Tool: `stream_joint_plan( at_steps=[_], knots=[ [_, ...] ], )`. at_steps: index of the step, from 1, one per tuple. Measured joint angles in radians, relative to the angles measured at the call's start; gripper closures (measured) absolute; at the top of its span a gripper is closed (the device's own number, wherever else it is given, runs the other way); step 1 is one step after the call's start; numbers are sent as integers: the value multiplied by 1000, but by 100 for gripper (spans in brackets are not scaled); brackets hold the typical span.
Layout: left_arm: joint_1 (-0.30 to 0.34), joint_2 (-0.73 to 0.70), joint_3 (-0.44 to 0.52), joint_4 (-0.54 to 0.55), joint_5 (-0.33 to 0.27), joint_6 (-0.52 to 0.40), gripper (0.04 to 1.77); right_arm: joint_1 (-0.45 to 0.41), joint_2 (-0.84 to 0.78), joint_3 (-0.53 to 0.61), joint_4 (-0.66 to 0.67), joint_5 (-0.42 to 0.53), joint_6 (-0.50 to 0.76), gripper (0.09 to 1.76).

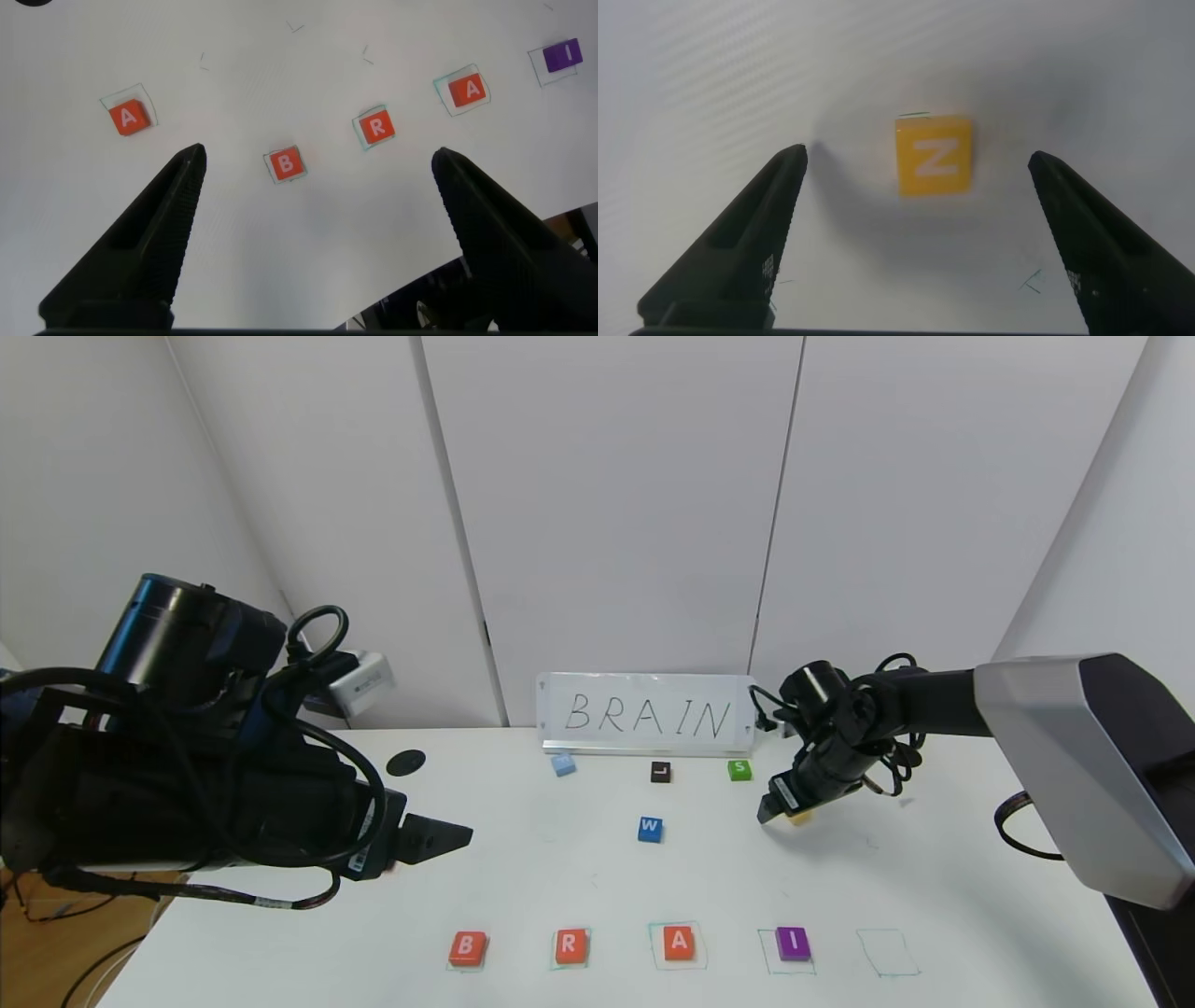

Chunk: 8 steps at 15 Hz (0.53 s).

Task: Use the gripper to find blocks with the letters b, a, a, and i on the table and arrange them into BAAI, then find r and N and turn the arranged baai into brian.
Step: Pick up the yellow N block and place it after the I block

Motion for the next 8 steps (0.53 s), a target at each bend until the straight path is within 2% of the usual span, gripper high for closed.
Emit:
stream_joint_plan(
  at_steps=[4, 5, 8],
  knots=[
    [0, 0, 1, 0, 0, 1, 9, -5, 2, 3, 0, 0, 0, 14],
    [0, 0, 1, 0, 0, 1, 9, -7, 3, 3, 0, 1, -1, 23],
    [0, 0, 1, 0, 0, 1, 9, -9, 4, 3, -2, 0, 0, 72]
  ],
)
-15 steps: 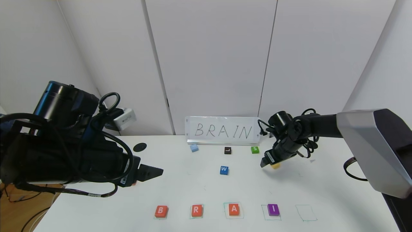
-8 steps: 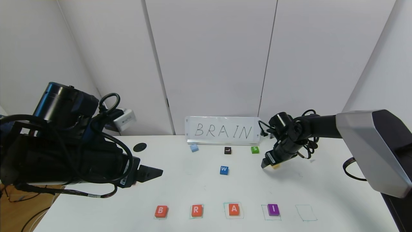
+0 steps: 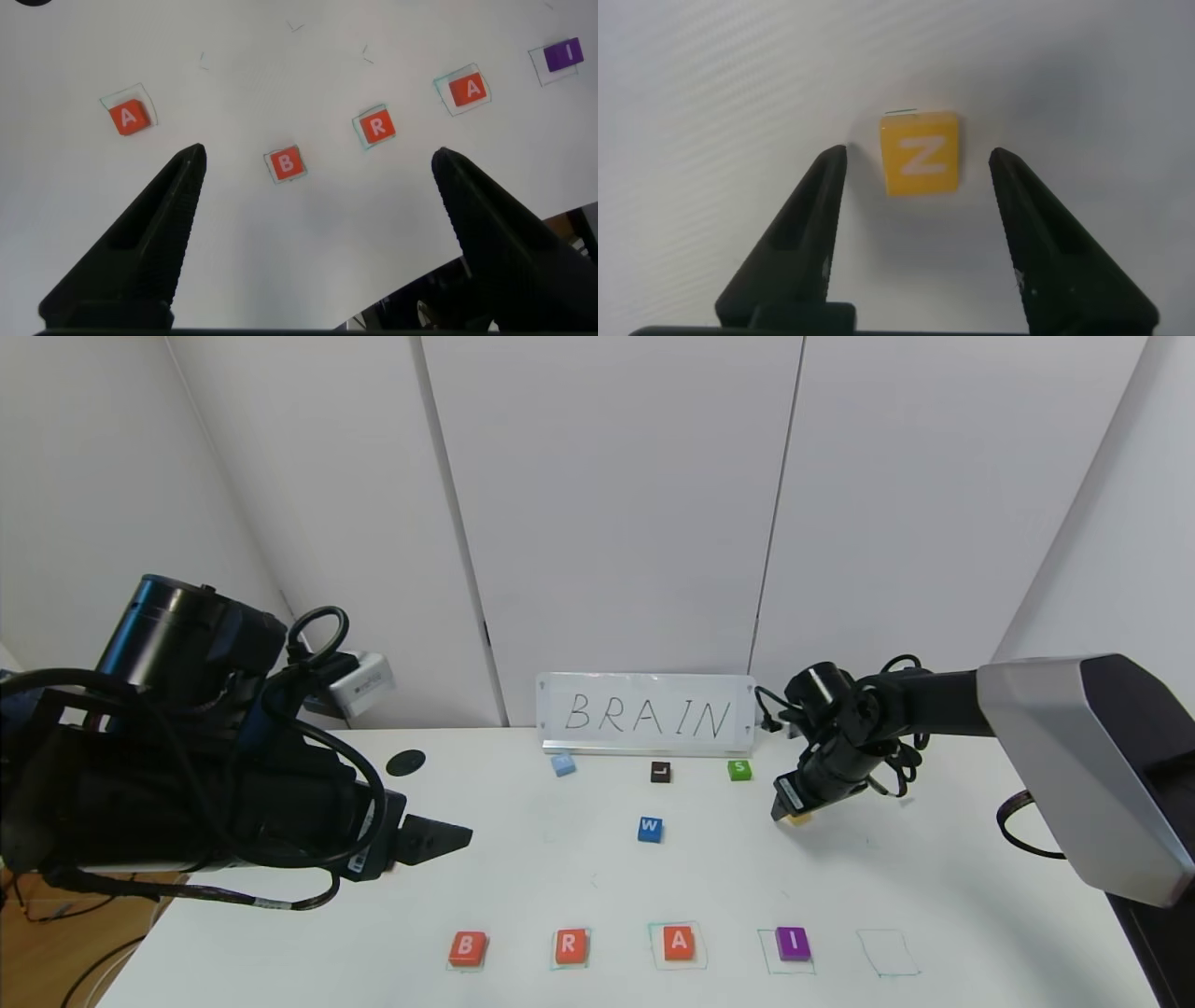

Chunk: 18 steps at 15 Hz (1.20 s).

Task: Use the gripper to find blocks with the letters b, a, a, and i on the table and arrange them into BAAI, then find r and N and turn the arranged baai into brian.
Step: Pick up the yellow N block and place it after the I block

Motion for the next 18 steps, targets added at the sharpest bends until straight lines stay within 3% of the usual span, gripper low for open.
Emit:
stream_joint_plan(
  at_steps=[3, 4, 5, 12, 18],
  knots=[
    [-1, 0, 1, 0, 0, 0, 9, 2, 3, 0, -1, 0, 0, 105],
    [-1, -1, 1, 0, 0, 0, 9, 2, 3, 0, 0, 0, 0, 126],
    [-1, -2, 1, 0, 0, 0, 9, 1, 3, 0, 0, 0, 0, 132],
    [-4, -4, 4, 0, 1, 0, 9, -9, -36, 29, 35, 0, 4, 132],
    [-6, -2, 8, -3, 1, 0, 9, -18, -156, 147, 40, 3, 4, 132]
  ],
)
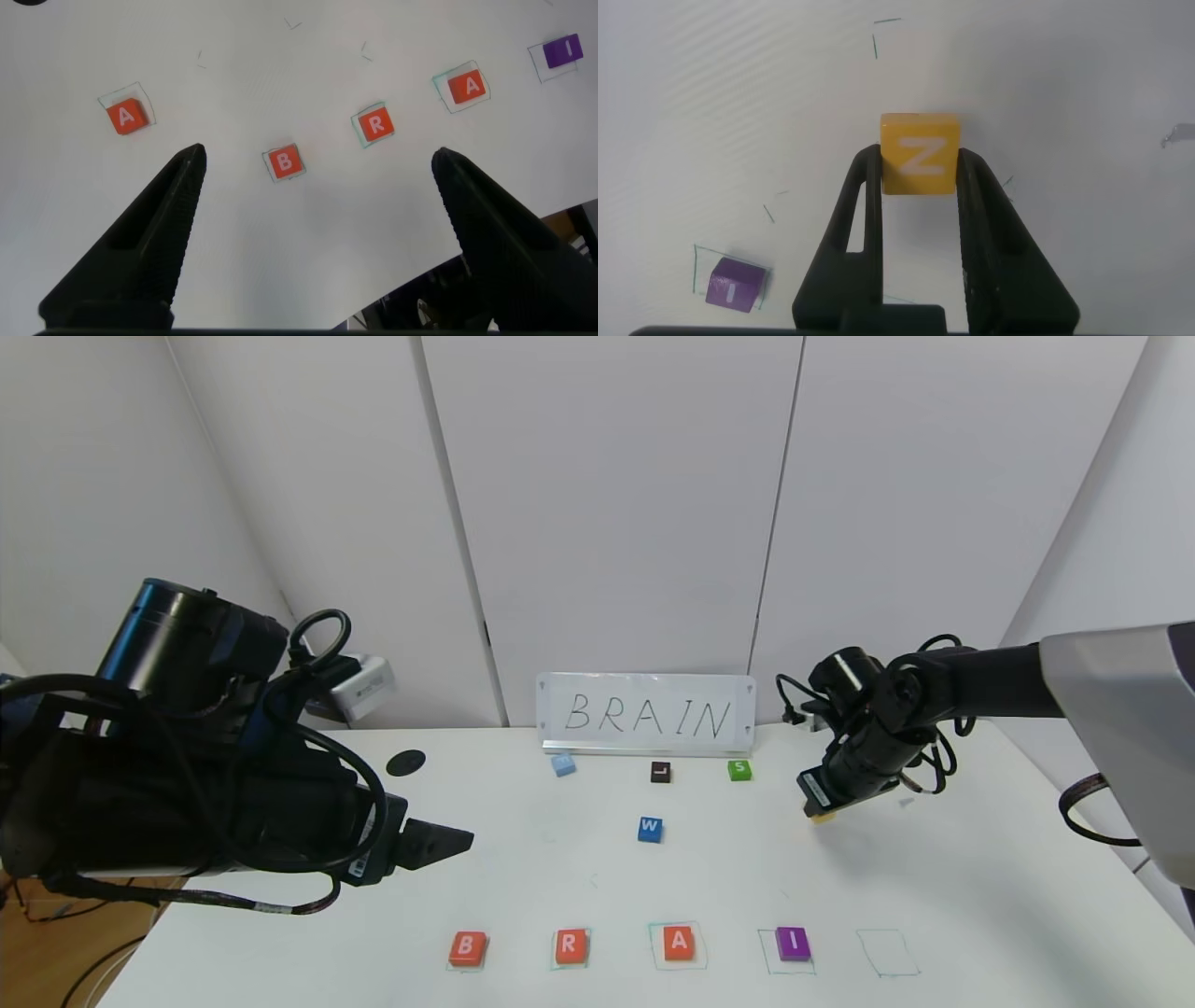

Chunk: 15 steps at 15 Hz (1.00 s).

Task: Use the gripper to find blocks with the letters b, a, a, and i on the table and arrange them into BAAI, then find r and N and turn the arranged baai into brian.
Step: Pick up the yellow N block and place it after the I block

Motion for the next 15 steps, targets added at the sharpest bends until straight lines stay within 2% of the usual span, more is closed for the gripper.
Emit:
stream_joint_plan(
  at_steps=[5, 7, 11, 13, 15],
  knots=[
    [-1, 1, 0, 0, 0, 1, 9, -3, -131, 175, -20, -4, -30, 132],
    [-2, 1, 1, 0, 0, 1, 9, -4, -187, 264, -85, -2, -59, 132],
    [-7, 0, 4, 3, 0, 9, 9, -28, -298, 469, -235, 4, -176, 132],
    [-9, 1, 8, 1, 0, 13, 9, -53, -338, 531, -245, 8, -238, 132],
    [-13, 1, 10, 0, 0, 35, 9, -80, -369, 588, -246, 54, -321, 132]
  ],
)
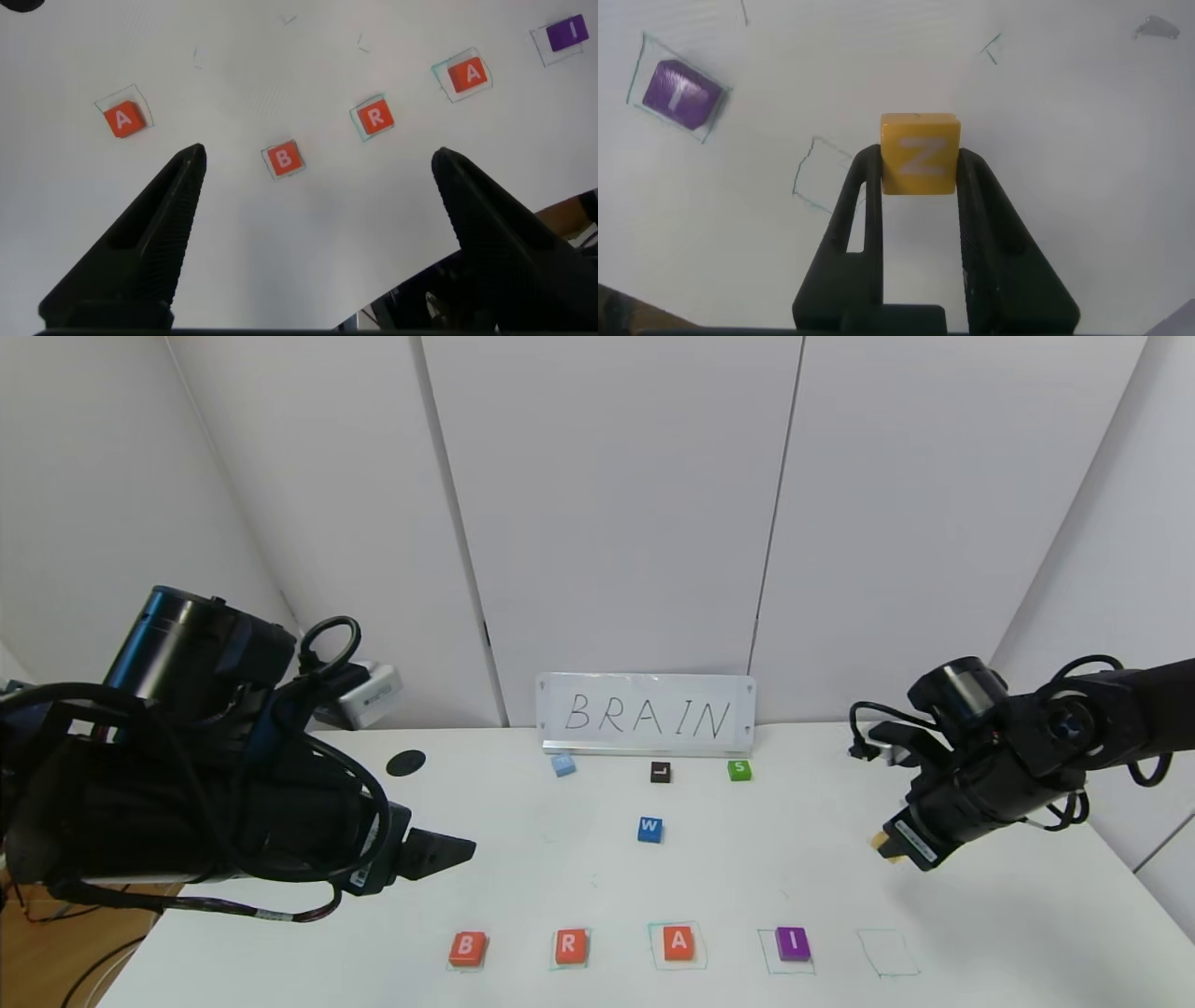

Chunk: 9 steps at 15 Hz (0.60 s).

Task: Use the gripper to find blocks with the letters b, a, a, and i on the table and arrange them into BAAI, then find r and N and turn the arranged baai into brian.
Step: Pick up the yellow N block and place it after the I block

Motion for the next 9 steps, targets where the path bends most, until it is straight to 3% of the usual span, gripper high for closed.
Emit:
stream_joint_plan(
  at_steps=[9],
  knots=[
    [-51, -4, 32, 7, -11, 11, 9, -65, -143, 263, -22, 136, -455, 132]
  ],
)
